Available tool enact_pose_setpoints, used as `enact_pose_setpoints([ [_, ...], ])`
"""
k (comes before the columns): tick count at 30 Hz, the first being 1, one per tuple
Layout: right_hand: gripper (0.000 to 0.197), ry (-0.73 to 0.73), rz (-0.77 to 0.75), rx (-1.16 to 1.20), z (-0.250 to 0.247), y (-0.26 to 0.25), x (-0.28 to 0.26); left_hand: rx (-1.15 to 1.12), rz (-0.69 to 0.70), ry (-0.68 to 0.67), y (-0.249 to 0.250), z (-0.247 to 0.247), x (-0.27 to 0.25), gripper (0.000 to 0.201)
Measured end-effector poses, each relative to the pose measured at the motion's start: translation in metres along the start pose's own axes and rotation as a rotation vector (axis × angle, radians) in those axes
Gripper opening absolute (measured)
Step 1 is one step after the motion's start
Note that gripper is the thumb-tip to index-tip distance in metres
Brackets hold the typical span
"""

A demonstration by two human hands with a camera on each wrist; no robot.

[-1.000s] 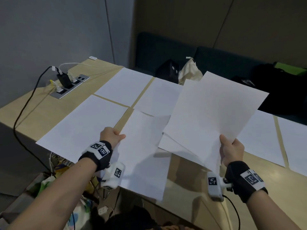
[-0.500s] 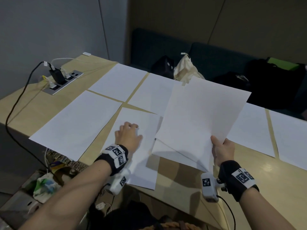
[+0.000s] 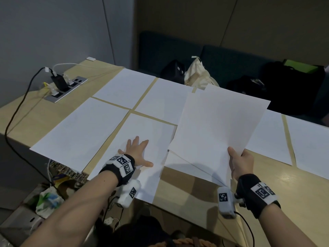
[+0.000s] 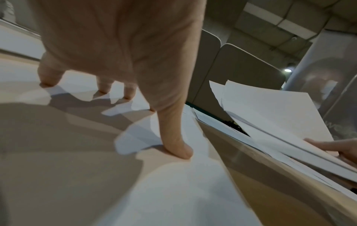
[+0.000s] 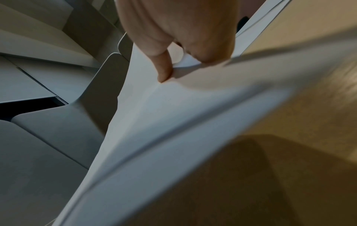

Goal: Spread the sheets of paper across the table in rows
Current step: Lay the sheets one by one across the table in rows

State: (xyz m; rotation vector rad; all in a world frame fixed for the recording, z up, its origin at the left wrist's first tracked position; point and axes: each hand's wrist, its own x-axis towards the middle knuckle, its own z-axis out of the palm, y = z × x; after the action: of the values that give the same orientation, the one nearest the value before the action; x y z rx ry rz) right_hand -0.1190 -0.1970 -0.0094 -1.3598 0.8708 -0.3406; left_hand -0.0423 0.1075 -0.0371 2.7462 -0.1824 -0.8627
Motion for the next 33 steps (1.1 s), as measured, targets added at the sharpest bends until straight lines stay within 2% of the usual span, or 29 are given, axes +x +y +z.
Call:
enact_pose_setpoints([
  [14,0.037,0.057,-0.012,-0.021,-0.014,-0.002,0.003,0.004,0.010,-0.003,-0.003,-0.002,0.008,0.102],
  [33,0.037,0.061,-0.007,-0.058,-0.014,0.002,-0.006,0.004,0.024,-0.011,-0.005,-0.002,0.005,0.104],
])
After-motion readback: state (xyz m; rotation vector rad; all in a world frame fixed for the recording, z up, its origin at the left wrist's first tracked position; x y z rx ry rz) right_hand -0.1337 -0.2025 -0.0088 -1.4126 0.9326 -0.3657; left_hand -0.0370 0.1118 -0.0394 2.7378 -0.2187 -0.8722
